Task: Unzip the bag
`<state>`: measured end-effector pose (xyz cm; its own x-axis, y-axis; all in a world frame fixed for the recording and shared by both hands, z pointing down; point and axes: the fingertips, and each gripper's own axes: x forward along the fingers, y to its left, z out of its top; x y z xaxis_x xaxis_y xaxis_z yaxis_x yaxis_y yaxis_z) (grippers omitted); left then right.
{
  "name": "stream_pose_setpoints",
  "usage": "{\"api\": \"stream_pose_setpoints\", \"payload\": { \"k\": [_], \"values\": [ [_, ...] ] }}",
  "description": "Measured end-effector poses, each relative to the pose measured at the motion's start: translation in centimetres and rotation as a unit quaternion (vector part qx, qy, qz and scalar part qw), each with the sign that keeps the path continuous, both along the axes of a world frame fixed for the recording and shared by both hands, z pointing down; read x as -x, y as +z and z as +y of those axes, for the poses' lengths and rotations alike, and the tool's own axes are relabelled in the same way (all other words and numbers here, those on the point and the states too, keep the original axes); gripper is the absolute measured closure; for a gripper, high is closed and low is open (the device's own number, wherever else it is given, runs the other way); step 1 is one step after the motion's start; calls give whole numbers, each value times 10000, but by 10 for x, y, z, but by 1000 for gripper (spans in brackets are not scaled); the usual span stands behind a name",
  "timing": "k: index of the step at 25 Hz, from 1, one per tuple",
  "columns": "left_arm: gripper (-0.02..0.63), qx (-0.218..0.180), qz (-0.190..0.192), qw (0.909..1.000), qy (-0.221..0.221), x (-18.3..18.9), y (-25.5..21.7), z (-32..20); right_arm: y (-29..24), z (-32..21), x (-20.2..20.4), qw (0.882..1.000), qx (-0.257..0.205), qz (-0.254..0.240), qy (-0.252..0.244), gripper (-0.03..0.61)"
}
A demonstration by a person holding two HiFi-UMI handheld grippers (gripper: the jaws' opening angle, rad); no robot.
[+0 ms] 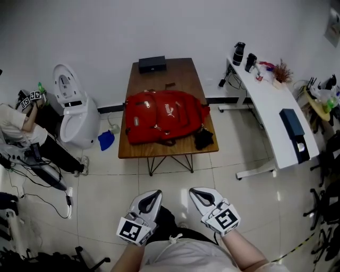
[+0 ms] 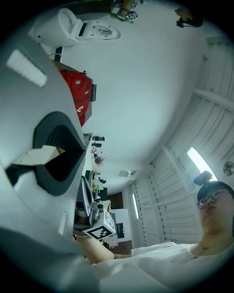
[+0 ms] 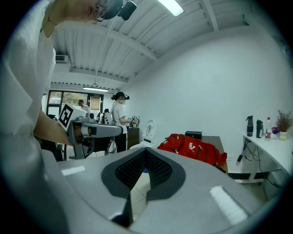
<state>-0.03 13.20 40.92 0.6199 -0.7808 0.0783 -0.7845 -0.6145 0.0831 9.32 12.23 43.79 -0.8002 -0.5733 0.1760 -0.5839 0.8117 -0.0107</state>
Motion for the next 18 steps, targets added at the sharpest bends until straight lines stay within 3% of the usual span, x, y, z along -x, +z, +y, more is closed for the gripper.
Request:
{"api": "stream_pose_setpoints", "payload": {
  "k": [8,18],
  "values": [
    [607,-342,-59,9993,142,-14,-21,21,-24,18,-2,9996,-222,-157,15,569],
    [607,-374,-163,9988,279,5,-27,24,-36,17,15,9991,-309,-58,287,569]
  ]
}}
